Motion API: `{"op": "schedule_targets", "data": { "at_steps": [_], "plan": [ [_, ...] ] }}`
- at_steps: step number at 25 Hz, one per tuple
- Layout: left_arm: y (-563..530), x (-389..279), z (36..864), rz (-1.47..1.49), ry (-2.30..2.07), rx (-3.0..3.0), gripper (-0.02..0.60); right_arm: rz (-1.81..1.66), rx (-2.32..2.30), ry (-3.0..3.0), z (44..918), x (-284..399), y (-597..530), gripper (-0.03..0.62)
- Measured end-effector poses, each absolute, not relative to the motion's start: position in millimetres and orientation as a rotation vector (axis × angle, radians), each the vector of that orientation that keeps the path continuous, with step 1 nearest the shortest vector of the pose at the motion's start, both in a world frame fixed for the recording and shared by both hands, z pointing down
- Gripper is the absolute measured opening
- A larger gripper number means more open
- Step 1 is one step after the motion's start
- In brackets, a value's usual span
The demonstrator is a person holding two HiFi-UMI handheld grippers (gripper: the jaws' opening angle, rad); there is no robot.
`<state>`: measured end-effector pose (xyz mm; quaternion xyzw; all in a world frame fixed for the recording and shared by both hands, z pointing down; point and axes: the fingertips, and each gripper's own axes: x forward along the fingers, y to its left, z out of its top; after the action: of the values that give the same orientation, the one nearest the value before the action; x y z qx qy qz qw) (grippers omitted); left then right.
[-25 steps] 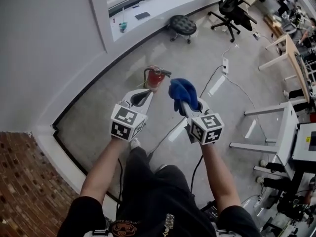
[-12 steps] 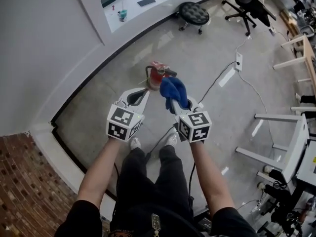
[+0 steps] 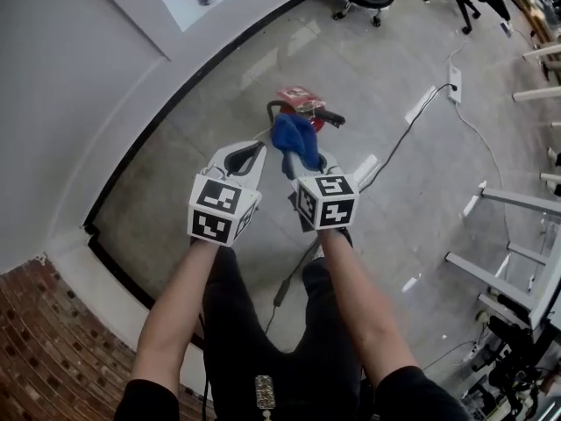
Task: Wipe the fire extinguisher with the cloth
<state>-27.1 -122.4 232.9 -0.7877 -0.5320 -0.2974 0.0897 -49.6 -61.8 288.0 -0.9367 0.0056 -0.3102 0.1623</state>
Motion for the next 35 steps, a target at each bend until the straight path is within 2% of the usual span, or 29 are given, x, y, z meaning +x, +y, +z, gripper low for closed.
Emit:
{"op": "schedule_targets", "data": {
  "at_steps": [5, 9, 18, 27, 35],
  "plan": [
    [-137, -3, 277, -0.892, -1.674, -2.262, 0.006, -0.832, -2.581, -0.22, 347, 4, -64, 0.031],
    [-132, 3, 300, -0.9, -1.734, -2.241, 0.006, -0.844, -2.573, -0.31, 378, 16, -58, 0.031],
    [-91, -9, 360, -0.971, -1.627, -2.28, 0.006, -0.906, -2.635, -0.229, 411, -46, 2, 0.031],
    [-59, -46, 378, -1.044, -1.616, -2.268, 0.006, -0.848, -2.557, -0.314, 429, -61, 81, 0.031],
    [-77, -37, 385, -1.062, -1.618, -2.239, 0.006, -0.921, -2.537, -0.342, 456, -67, 44, 0.029]
  ]
}}
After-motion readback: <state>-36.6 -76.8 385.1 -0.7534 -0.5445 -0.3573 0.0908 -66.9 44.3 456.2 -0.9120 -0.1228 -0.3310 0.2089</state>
